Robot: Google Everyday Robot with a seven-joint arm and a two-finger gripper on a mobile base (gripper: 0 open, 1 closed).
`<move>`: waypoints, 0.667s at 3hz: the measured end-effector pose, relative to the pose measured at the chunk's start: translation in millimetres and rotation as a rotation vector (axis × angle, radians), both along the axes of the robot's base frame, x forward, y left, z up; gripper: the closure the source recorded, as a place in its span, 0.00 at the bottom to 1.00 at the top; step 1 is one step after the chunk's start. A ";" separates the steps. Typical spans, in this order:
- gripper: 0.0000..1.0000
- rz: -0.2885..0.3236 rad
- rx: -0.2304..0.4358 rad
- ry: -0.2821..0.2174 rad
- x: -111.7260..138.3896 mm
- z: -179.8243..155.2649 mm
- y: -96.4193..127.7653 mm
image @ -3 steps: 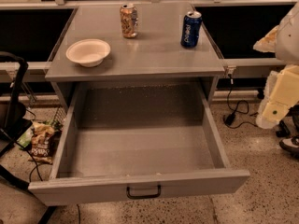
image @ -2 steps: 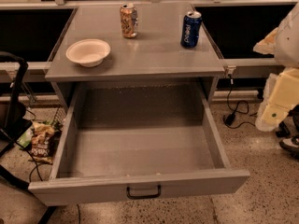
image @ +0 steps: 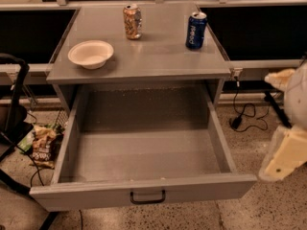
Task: Close top drawer
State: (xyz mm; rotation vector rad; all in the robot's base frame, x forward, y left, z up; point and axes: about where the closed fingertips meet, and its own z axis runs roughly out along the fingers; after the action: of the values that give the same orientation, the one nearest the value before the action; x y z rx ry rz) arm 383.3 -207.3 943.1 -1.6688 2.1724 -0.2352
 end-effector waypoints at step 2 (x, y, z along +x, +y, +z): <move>0.00 0.025 -0.096 -0.054 -36.0 -100.3 5.0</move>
Offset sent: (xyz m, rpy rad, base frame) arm -0.1240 -0.0219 -0.3247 -0.2191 0.2199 0.0172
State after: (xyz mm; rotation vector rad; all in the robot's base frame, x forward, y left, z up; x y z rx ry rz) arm 347.3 -202.3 842.8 -1.7196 2.1298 -0.3782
